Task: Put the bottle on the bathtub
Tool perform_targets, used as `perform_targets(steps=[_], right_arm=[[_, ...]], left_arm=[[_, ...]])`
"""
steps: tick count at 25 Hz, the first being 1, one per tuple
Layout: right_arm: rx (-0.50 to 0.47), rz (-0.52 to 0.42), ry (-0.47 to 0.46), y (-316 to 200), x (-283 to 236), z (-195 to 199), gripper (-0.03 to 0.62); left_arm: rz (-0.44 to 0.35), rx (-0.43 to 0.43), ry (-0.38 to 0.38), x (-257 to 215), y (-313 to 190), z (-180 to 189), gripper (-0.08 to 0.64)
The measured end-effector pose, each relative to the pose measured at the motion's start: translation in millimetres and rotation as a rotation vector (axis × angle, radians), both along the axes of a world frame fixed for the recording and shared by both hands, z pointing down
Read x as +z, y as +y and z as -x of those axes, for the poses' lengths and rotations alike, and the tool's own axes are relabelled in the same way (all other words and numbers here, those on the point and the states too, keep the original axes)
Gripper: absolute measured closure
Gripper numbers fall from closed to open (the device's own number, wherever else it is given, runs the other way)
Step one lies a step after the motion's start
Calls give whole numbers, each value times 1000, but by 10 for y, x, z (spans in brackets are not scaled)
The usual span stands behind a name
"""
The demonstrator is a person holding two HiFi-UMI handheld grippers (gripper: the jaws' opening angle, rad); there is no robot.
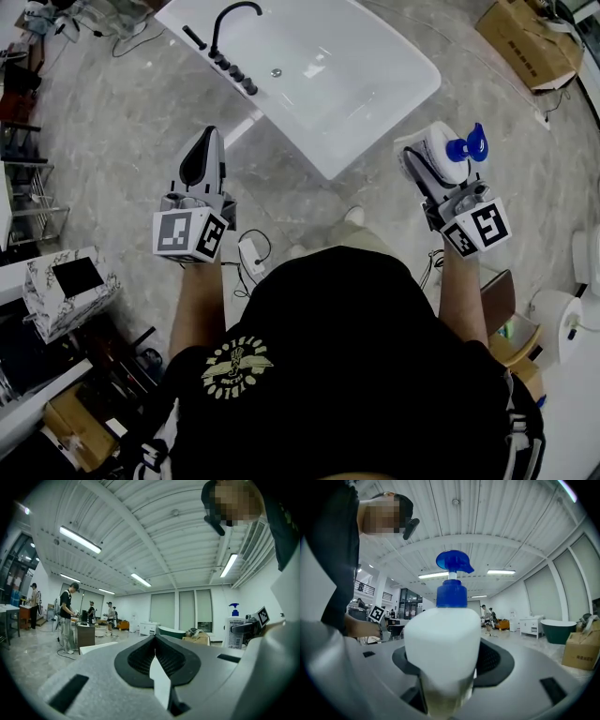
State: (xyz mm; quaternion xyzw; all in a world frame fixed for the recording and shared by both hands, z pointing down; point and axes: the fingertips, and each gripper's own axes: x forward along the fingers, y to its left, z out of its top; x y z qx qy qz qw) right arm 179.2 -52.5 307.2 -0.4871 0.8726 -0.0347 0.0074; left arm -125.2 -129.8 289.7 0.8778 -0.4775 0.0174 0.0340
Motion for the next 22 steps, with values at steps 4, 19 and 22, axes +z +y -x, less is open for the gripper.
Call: perform_targets(steps=[4,19,22], right_arm=[[-24,-3,-8,-161,37,-191,324],[-193,4,-15,-830,120,-431,324],[-222,17,-16,-985,178,-252,324]], left_arm=[[0,-30,-13,0,-110,-163,551],[7,-211,-48,-10,-110,-334,551],[23,-250,-45,35,-152,-138,551]])
